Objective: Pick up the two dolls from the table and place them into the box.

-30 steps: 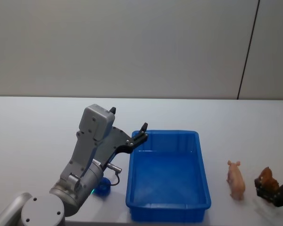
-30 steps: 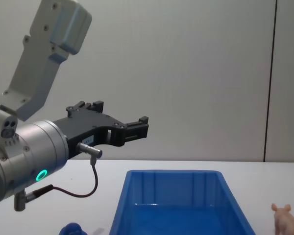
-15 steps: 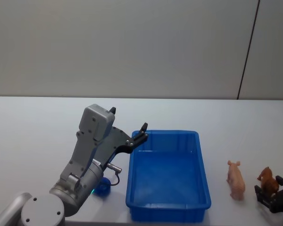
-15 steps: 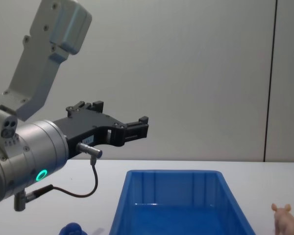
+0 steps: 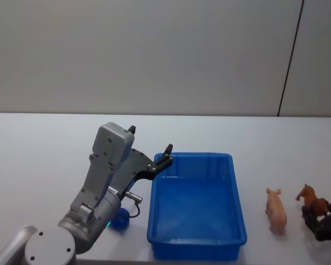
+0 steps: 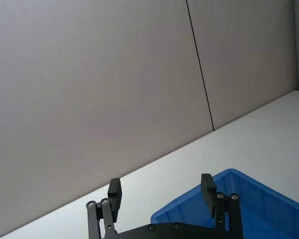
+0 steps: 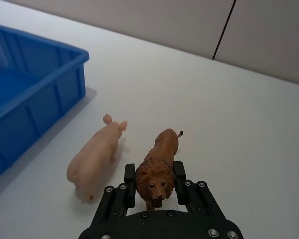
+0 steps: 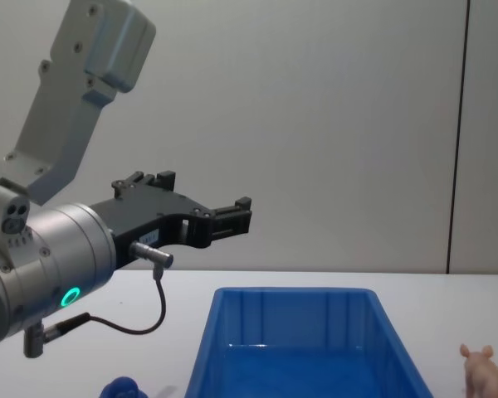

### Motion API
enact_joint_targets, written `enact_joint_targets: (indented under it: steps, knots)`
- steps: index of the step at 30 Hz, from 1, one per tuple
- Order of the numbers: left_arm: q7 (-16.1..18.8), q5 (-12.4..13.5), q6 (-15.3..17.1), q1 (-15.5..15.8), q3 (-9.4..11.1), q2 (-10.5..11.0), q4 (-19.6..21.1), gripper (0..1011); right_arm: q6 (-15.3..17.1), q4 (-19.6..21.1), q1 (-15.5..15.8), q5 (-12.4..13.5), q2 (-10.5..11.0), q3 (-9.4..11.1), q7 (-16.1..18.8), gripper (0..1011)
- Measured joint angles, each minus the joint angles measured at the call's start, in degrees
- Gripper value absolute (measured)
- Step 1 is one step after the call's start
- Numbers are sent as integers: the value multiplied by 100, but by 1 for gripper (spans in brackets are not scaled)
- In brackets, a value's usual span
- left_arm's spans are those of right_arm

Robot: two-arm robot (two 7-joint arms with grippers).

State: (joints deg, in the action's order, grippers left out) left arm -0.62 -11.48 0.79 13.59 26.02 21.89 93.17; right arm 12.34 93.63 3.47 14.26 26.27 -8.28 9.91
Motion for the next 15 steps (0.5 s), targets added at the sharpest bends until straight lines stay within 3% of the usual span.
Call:
enact_joint_targets:
  steps: [15]
  knots:
    - [0, 0, 0, 0, 0, 0, 0, 1002, -564, 485, -22, 88, -82, 30, -75, 433]
